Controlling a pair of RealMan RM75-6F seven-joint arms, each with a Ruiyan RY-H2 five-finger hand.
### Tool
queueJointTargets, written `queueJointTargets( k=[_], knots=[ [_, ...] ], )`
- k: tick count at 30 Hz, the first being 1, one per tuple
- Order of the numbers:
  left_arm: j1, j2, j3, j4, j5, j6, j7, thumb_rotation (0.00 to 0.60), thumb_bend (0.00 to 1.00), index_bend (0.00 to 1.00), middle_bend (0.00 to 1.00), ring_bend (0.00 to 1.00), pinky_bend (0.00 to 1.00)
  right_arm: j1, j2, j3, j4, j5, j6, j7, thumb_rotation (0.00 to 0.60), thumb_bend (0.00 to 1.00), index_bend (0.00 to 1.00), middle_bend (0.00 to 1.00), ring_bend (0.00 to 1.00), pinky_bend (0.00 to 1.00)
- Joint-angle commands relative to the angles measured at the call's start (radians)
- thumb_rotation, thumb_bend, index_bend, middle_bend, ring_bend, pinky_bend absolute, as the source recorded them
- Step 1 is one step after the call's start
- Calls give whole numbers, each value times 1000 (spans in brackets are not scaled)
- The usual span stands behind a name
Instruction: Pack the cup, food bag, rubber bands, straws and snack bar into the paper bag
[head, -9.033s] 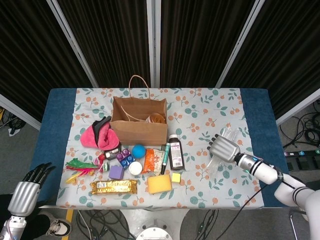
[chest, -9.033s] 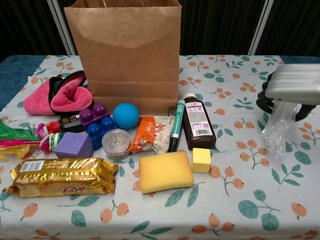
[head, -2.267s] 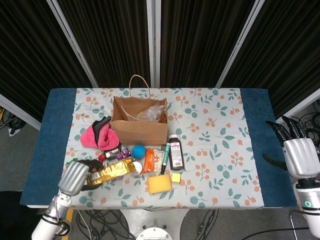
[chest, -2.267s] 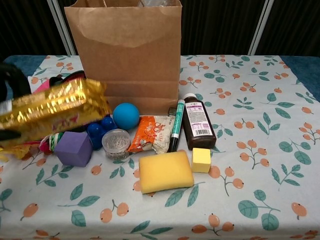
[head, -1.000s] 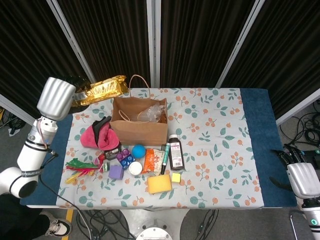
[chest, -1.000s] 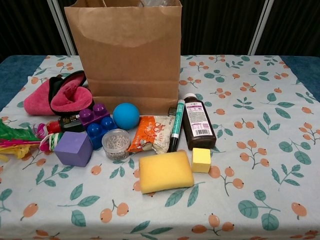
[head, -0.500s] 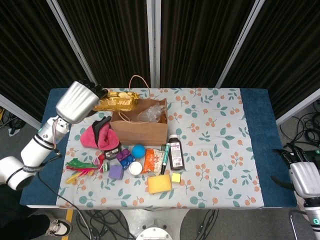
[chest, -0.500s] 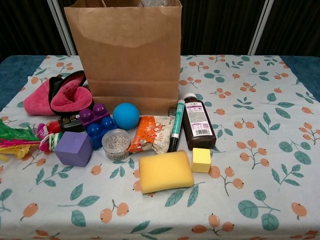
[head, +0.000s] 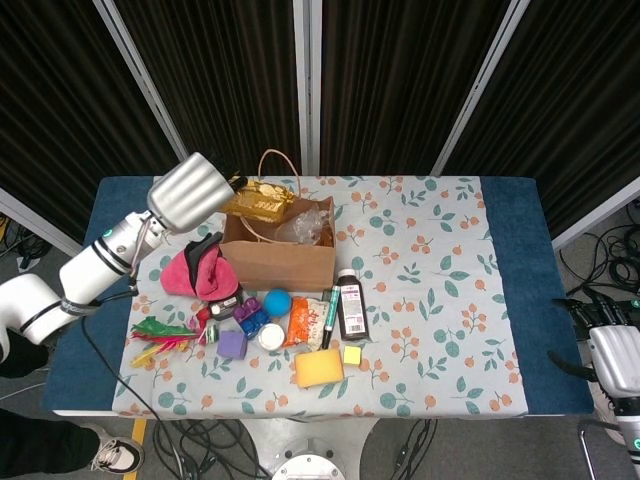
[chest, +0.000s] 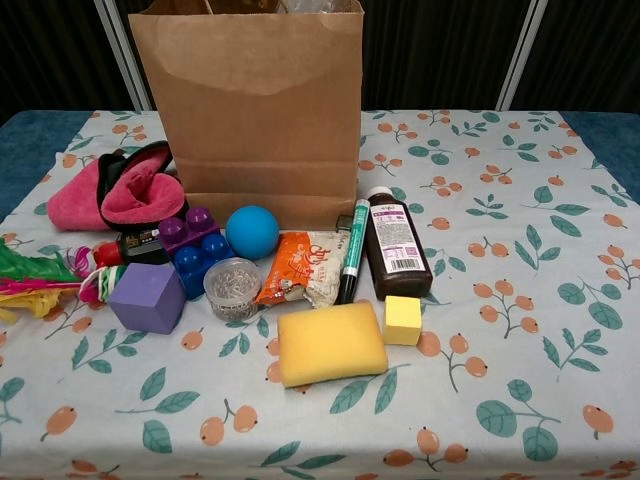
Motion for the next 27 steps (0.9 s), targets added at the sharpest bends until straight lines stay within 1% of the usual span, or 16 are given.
queueJointTargets(
  k=[1, 8, 12, 19, 21, 22, 23, 24, 25, 27],
  knots=[
    [-2, 28, 24, -12, 29, 11, -13, 600, 216, 604, 705, 626, 670, 2, -2, 4, 5, 1, 0, 9, 600, 58, 234, 281, 83, 113],
    [4, 82, 70, -64, 90, 41, -28, 600, 216, 604, 705, 626, 670, 9, -6, 4, 3, -6, -6, 6, 600, 60, 236, 281, 83, 113],
    [-7, 70, 89, -55, 95, 23, -27, 600, 216, 602, 704, 626, 670, 9, -7, 4, -3, -11, -2, 2, 600, 60, 237, 281, 83, 113],
    [-27, 47, 96, -24, 95, 20, -17, 600, 217, 587, 693, 619, 666, 3, -6, 6, 3, 2, -3, 16, 600, 61, 240, 281, 83, 113],
    [-32, 48, 98, -28, 99, 23, -13, 600, 216, 558, 666, 599, 654, 4, -6, 6, 6, 4, -6, 25, 600, 61, 239, 281, 83, 113],
    [-34, 48, 100, -30, 101, 24, -11, 600, 212, 526, 637, 578, 641, 4, -6, 6, 7, 4, -6, 27, 600, 61, 239, 281, 83, 113],
    [-36, 49, 101, -32, 103, 23, -9, 600, 205, 475, 587, 545, 619, 5, -6, 7, 8, 4, -8, 29, 600, 60, 239, 281, 83, 113],
    [-39, 49, 102, -34, 105, 24, -5, 600, 201, 453, 565, 529, 608, 5, -7, 6, 10, 4, -9, 32, 600, 60, 240, 281, 83, 113],
    [-41, 48, 102, -35, 108, 27, -2, 600, 193, 404, 510, 489, 579, 6, -8, 6, 12, 4, -10, 34, 600, 60, 240, 281, 83, 113],
    [-44, 44, 103, -31, 118, 40, 5, 600, 181, 354, 442, 435, 536, 6, -11, 5, 17, 6, -13, 40, 600, 60, 240, 281, 83, 113]
  ],
)
